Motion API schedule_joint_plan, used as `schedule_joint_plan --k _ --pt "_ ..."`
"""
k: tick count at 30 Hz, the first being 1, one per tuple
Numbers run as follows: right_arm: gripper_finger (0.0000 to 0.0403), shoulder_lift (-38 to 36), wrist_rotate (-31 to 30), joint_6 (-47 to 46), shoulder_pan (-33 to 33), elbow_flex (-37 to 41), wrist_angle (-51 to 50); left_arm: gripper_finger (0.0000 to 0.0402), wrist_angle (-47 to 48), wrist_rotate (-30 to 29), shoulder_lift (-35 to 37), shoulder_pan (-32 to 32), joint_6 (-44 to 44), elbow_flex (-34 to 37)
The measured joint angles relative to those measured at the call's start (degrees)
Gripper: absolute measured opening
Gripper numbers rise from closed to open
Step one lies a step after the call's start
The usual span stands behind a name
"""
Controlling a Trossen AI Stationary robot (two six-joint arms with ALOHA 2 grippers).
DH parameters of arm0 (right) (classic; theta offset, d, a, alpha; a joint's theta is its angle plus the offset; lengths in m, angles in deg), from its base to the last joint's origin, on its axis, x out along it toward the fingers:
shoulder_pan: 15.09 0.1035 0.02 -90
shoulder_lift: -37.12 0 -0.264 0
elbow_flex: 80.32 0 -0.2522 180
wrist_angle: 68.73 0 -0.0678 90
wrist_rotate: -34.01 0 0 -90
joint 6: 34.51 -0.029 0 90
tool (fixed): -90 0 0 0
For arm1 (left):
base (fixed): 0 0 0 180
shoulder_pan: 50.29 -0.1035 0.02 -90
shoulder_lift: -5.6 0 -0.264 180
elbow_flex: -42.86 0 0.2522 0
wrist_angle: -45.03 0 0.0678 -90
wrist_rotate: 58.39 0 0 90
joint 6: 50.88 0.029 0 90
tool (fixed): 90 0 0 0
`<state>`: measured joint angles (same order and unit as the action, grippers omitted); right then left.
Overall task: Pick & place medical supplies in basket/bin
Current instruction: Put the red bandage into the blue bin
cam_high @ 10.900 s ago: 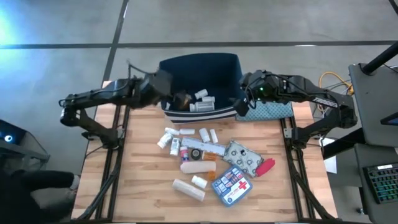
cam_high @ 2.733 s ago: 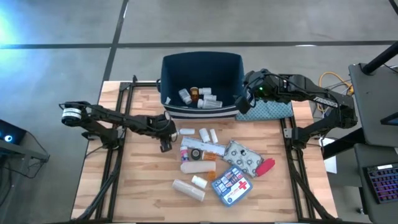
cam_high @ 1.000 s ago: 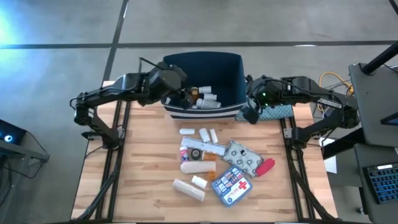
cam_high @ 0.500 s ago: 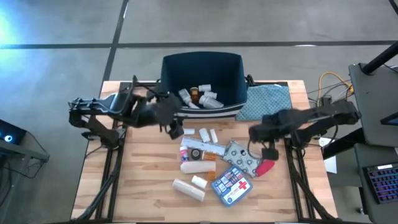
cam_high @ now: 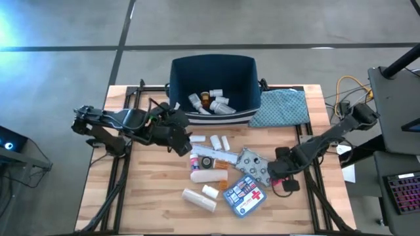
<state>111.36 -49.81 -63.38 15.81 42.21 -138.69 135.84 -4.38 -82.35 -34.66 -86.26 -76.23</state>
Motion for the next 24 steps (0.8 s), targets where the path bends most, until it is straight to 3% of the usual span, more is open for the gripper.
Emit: schedule_joint_plan --k 7,16,19,24 --pt "0.0384 0.1 -0.1 -0.5 2.7 7.8 12.7 0.0255 0.8 0.0 0.9 0.2 -3.2 0.0" --pt "0.0376 -0.1 -1.0 -7.4 2.7 13.1 15.1 0.0255 1.0 0.0 1.5 0.2 -4.8 0.0" --pt "0.0344 -0.1 -1.5 -10.5 2.7 13.4 15.2 0.0255 1.6 0.0 1.5 0.2 -6.3 0.0" --pt "0.0256 0.0 -1.7 -15.1 2.7 12.6 14.5 0.0255 2.0 0.0 1.5 1.0 -7.5 0.1"
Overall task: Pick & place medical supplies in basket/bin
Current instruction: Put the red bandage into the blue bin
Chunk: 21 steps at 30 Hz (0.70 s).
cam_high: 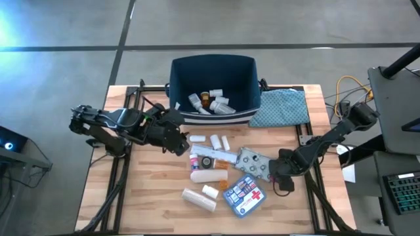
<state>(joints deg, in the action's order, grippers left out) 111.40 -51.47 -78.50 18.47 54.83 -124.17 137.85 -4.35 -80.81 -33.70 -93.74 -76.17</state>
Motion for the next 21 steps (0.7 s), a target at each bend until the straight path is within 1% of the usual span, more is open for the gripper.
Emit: schedule_joint_plan --k 4,7,9,11,13,17,19,21 --pt "0.019 0.1 5.1 -0.5 0.1 -1.4 0.4 0.0255 0.1 0.5 0.0 1.0 -0.8 0.0" --pt "0.0152 0.0 9.1 -0.7 0.1 -3.7 0.6 0.0255 1.0 1.8 0.0 2.1 -1.1 0.0" --pt "0.0133 -0.6 9.7 -1.3 0.2 -6.5 0.6 0.0255 2.4 1.8 0.0 3.2 -2.1 0.0" --pt "0.012 -2.0 8.6 -2.4 0.2 -9.9 0.7 0.0255 4.1 1.6 0.0 4.2 -3.7 0.3" --pt "0.0111 -3.6 4.7 -4.1 0.2 -13.5 0.2 0.0255 6.1 1.0 0.0 5.6 -5.7 0.9" --pt "0.0106 -7.4 -8.0 -7.0 -1.4 -20.4 -2.4 0.0255 9.0 -0.4 0.2 8.8 -9.9 3.7" --pt "0.0106 -9.1 -15.1 -7.5 -3.8 -24.1 -2.5 0.0255 9.6 -0.4 0.5 10.6 -11.7 5.8" --pt "0.0106 -9.8 -22.0 -5.9 -7.2 -28.4 0.0 0.0255 9.6 -0.4 1.2 12.3 -13.3 8.3"
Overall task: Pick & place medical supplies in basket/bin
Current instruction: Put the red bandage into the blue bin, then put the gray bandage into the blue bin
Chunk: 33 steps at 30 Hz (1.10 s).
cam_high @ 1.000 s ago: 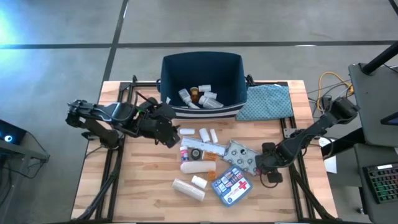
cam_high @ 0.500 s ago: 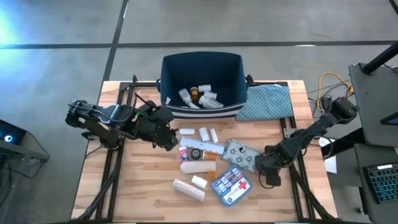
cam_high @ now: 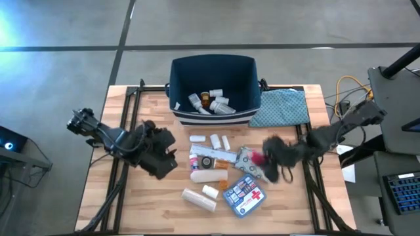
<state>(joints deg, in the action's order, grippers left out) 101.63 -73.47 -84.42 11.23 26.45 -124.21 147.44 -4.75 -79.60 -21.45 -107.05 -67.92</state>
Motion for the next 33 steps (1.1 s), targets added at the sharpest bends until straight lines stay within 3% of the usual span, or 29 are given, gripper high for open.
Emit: schedule_joint_plan --k 3,6,12,17,27,33 --pt "0.0113 1.1 -5.9 10.1 -5.9 -6.7 8.4 0.0255 0.0 0.0 2.5 2.4 -4.2 4.2" --pt "0.0123 5.1 -5.9 19.9 -13.3 -14.5 11.7 0.0255 0.0 0.0 6.6 4.7 -11.5 9.2" --pt "0.0142 16.4 7.8 23.9 -31.6 -29.1 0.5 0.0255 -6.3 0.0 15.8 12.4 -25.5 21.2" --pt "0.0178 26.2 8.3 28.7 -40.2 -38.6 -4.8 0.0255 -22.9 0.0 20.0 18.3 -27.4 32.4" --pt "0.0311 40.0 7.4 39.8 -42.8 -60.4 -16.3 0.0255 -43.5 5.3 17.0 20.0 -17.4 45.6" --pt "0.0361 40.9 5.3 48.2 -39.6 -67.4 -21.9 0.0255 -57.4 5.2 13.5 19.7 4.7 47.7"
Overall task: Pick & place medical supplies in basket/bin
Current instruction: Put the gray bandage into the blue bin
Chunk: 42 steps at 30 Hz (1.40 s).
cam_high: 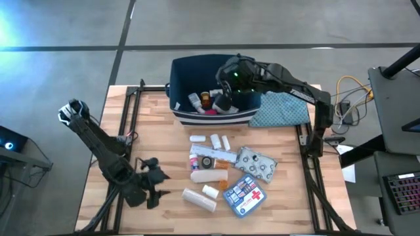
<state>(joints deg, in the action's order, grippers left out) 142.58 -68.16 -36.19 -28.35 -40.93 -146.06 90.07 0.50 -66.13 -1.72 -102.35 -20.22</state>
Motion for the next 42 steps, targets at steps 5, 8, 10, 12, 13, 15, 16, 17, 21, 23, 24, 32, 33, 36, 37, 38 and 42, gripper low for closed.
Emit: schedule_joint_plan --k 5,8,10,12,13,15,16,17,21,23,24,32,33,36,37,38,42 --pt "0.0363 -2.3 -1.3 -1.1 3.5 -1.1 -7.7 0.0255 -3.3 1.1 -5.9 -2.4 14.2 -0.2" --pt "0.0363 -3.1 -1.8 -5.2 4.9 -1.3 -14.7 0.0255 -6.8 6.4 -9.6 -5.4 20.4 -0.2" --pt "0.0363 -3.4 -2.8 -7.5 6.0 -0.8 -18.1 0.0255 -9.0 9.5 -11.8 -7.4 23.7 -0.2" --pt "0.0363 -3.7 -4.6 -8.4 7.2 -0.1 -20.2 0.0255 -11.4 11.9 -13.5 -9.3 26.2 -0.2" --pt "0.0363 -3.9 -5.4 -8.6 7.7 0.0 -20.7 0.0255 -12.5 13.0 -14.1 -10.1 27.2 -0.3" --pt "0.0364 -4.2 -6.0 -9.0 8.6 0.1 -21.1 0.0255 -13.4 14.4 -15.3 -11.5 28.6 -1.0" --pt "0.0364 -4.4 -6.0 -9.2 9.0 0.1 -21.2 0.0255 -14.0 14.6 -15.9 -12.0 29.3 -1.6" --pt "0.0364 -4.5 -6.0 -9.5 9.3 0.1 -21.1 0.0255 -14.3 14.8 -16.5 -12.3 30.3 -2.4" --pt "0.0364 -4.7 -6.0 -10.2 10.0 0.2 -21.5 0.0255 -14.9 18.2 -19.9 -12.7 34.5 -5.1" --pt "0.0364 -4.9 -6.0 -10.3 10.1 0.2 -21.7 0.0255 -14.7 20.8 -22.2 -12.7 34.7 -6.0" --pt "0.0364 -5.2 -6.0 -10.4 10.1 0.2 -21.8 0.0255 -14.7 21.5 -23.2 -12.6 34.6 -6.4" --pt "0.0364 -5.5 -6.0 -8.5 10.1 0.2 -21.6 0.0282 -14.8 18.6 -24.4 -13.9 30.8 -8.0" --pt "0.0364 -5.5 -6.0 -7.9 10.1 0.2 -21.6 0.0287 -14.8 18.6 -24.7 -14.0 30.8 -8.0" --pt "0.0364 -5.5 -6.3 -6.9 10.1 0.3 -21.5 0.03 -14.9 19.2 -26.1 -14.2 29.9 -8.0" --pt "0.0364 -5.5 -6.7 -6.6 10.1 0.3 -21.6 0.0303 -15.0 19.9 -26.7 -14.2 29.8 -8.0" --pt "0.0364 -5.5 -7.3 -6.3 10.1 0.3 -21.6 0.0305 -15.2 20.4 -27.2 -14.2 29.7 -8.2" --pt "0.0364 -5.5 -7.8 -4.9 10.0 0.3 -21.6 0.0307 -16.5 21.7 -29.4 -14.2 29.7 -10.0"
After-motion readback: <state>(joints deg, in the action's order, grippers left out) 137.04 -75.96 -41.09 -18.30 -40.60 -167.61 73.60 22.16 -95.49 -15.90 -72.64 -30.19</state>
